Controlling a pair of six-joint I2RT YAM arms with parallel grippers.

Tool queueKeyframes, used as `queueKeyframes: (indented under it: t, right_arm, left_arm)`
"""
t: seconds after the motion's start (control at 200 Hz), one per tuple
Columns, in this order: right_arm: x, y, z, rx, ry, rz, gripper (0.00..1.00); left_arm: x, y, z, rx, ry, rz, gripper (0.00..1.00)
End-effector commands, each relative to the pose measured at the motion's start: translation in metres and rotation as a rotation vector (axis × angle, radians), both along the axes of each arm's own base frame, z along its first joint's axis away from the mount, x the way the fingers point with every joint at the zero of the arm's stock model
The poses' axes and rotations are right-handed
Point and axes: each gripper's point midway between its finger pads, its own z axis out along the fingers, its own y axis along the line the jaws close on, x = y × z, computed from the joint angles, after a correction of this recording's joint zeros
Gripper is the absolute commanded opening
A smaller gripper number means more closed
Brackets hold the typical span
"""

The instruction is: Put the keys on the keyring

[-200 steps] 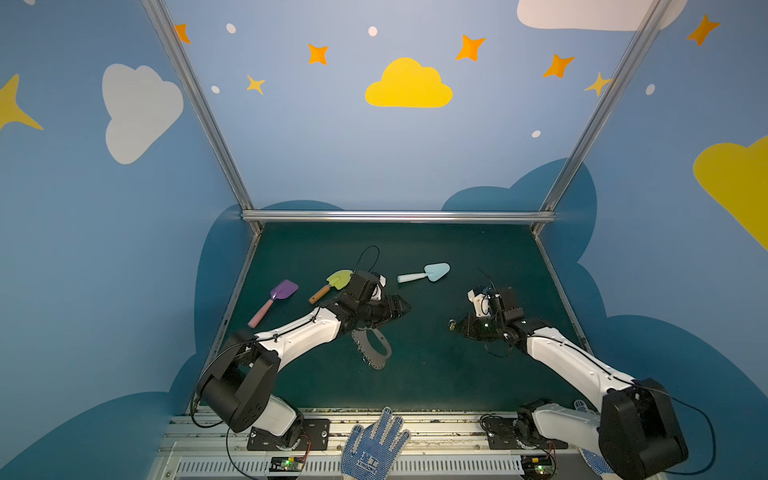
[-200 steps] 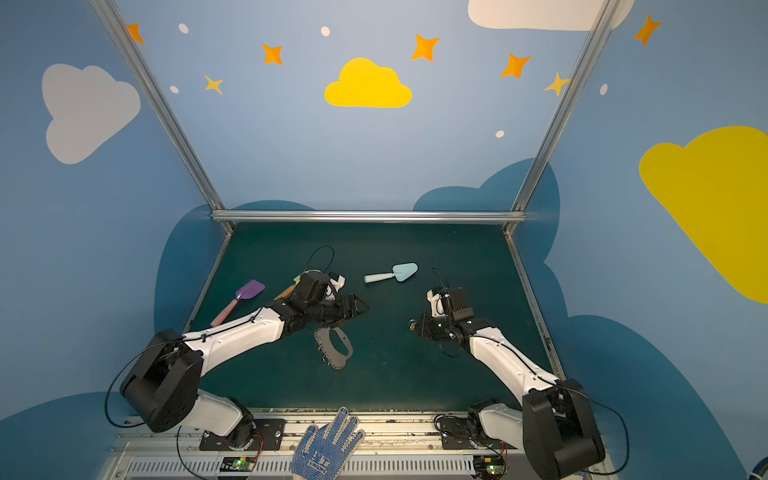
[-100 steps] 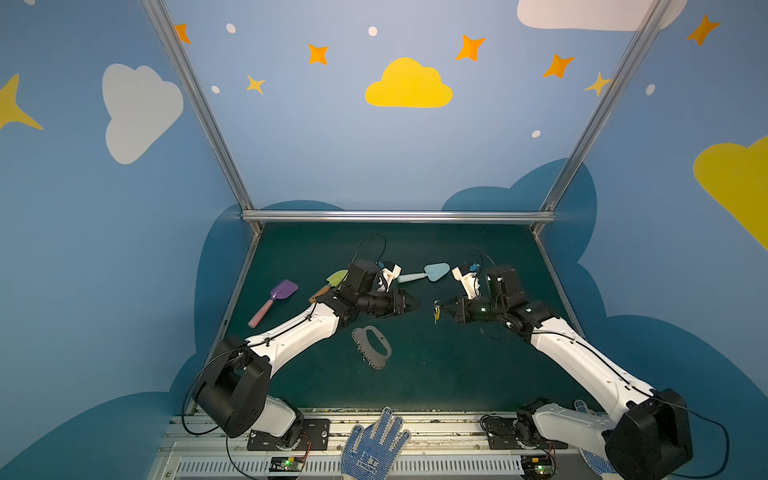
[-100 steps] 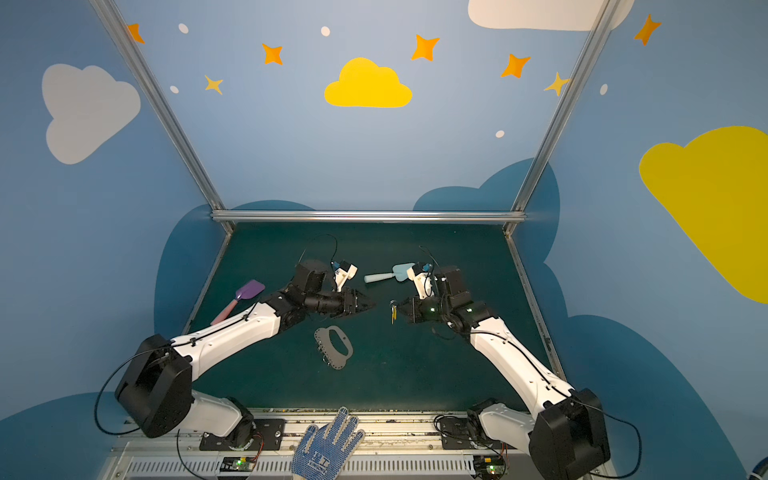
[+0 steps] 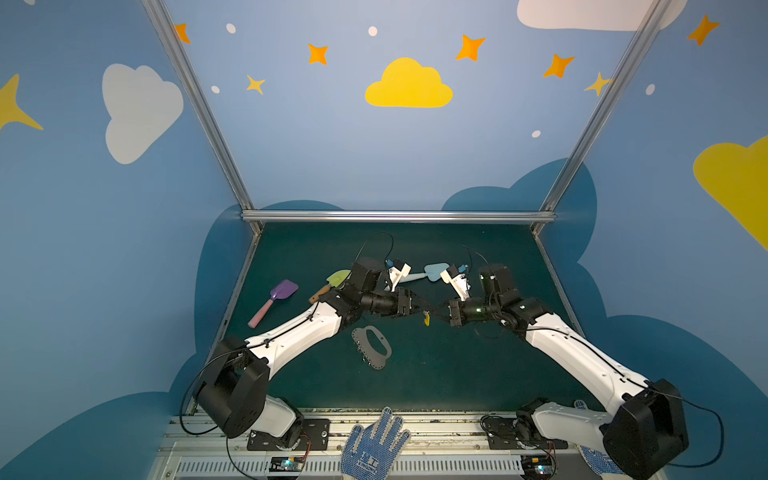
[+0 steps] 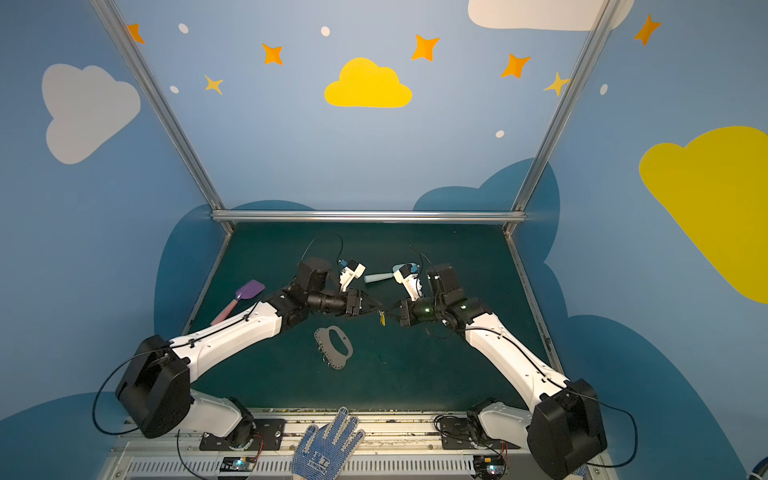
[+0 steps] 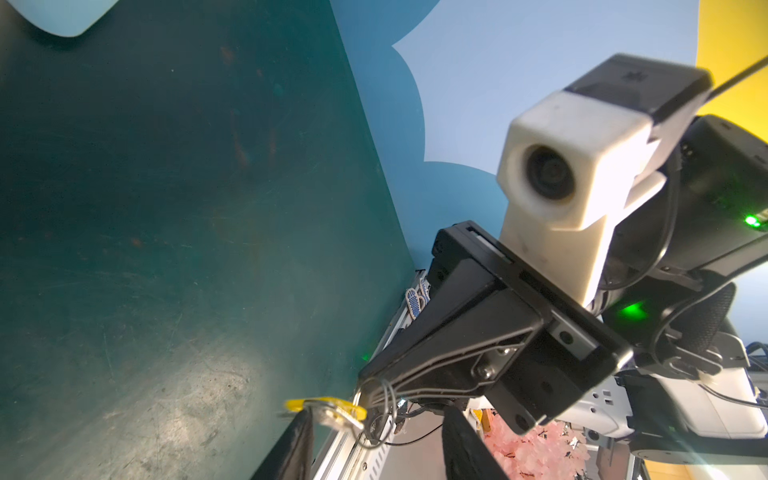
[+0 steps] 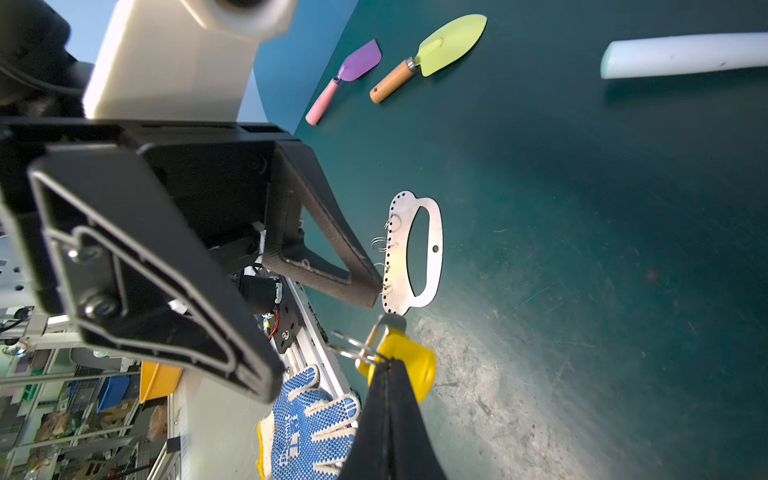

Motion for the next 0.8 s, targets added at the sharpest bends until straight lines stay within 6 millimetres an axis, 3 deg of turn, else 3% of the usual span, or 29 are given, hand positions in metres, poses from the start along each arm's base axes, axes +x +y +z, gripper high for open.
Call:
queueKeyframes:
  t: [0.0, 0.591, 0.721, 0.791]
  right_arm:
    - [-0.002, 0.005, 0.011, 0.011, -0.027, 0.032, 0.01]
    - [-0.006, 0.005, 0.016, -0.008, -0.038, 0.030, 0.01]
    - [-0.007, 0.005, 0.017, -0.007, -0.038, 0.031, 0.03]
    - [-0.007, 0.005, 0.017, -0.010, -0.037, 0.029, 0.05]
  left_arm:
    - [-0.003, -0.004, 0.014, -0.005, -0.049, -0.025, 0.45]
    - [-0.005, -0.003, 0.005, 0.061, -0.061, -0.016, 0.16]
    - [-0.004, -0.002, 0.002, 0.069, -0.063, -0.010, 0.05]
    - [-0.003, -0.001, 0.003, 0.071, -0.070, -0.005, 0.04]
